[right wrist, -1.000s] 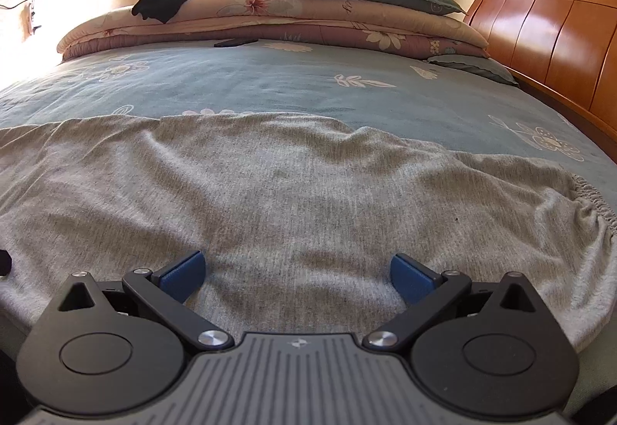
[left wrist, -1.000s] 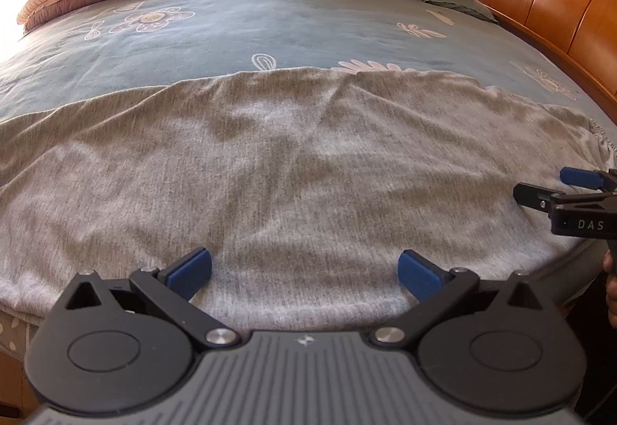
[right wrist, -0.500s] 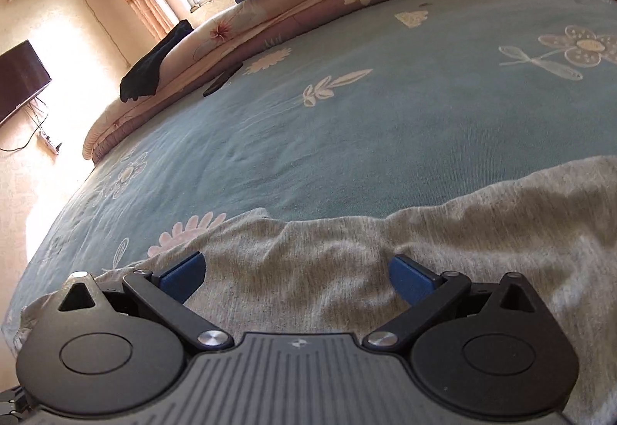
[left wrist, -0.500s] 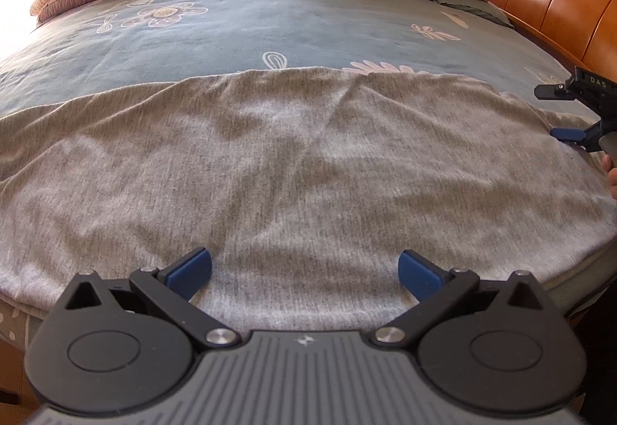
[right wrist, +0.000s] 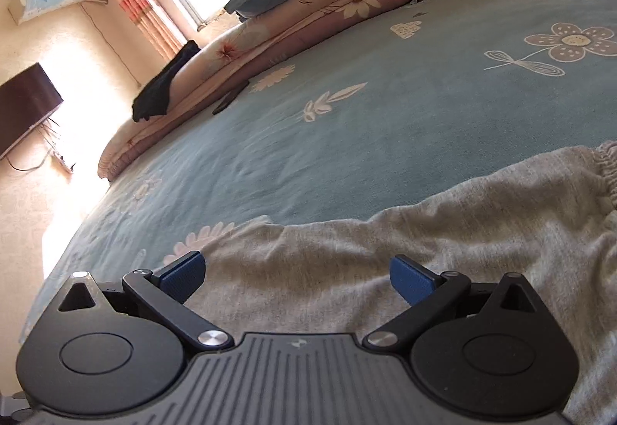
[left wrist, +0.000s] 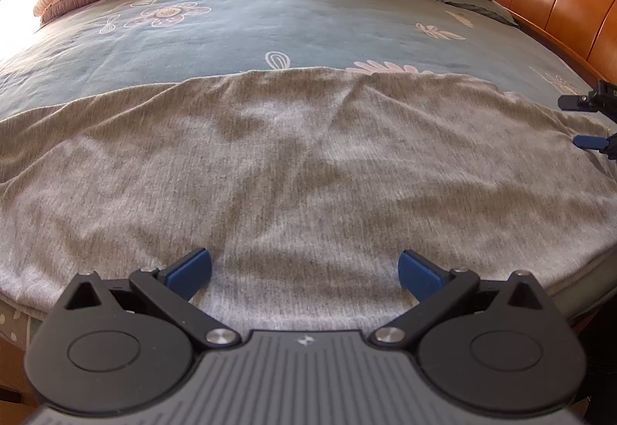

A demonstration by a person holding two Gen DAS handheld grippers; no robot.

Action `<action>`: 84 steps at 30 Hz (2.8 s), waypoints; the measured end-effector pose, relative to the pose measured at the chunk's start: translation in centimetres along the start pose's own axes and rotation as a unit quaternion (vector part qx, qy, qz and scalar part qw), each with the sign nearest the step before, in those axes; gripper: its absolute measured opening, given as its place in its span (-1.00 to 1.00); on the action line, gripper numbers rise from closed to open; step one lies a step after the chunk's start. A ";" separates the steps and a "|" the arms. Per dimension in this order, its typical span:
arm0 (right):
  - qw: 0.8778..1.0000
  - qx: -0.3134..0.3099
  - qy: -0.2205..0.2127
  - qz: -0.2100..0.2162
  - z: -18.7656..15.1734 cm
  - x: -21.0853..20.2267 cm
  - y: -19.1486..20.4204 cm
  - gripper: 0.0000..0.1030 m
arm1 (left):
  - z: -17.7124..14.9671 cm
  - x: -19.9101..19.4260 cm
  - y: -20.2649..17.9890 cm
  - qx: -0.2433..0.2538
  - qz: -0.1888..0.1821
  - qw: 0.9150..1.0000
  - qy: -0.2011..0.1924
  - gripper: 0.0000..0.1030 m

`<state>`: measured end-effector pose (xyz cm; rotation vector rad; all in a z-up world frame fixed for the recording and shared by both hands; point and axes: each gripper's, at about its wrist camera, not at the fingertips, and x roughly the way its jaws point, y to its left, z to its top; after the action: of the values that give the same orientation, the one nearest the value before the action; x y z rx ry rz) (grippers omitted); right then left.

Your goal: Fold clothes

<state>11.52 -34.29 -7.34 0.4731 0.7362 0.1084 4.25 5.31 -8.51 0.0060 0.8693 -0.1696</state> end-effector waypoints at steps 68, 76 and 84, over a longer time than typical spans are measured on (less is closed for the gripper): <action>0.954 -0.066 -0.071 -0.284 -0.9 -0.9 2.8 1.00 | 2.5 1.5 -0.4 0.004 0.021 0.998 0.056 0.99; 0.956 -0.011 -0.068 -0.286 -1.8 -1.0 1.1 1.00 | 3.2 2.0 -0.3 0.010 0.022 0.997 0.075 0.99; 0.952 -0.099 -0.079 -0.279 1.9 2.8 2.6 1.00 | 4.0 2.7 -0.5 0.000 0.031 0.996 0.088 0.99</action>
<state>15.03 -31.92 -6.67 0.0686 0.6683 -0.3792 8.87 4.16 -7.95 0.0486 1.0446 -0.1117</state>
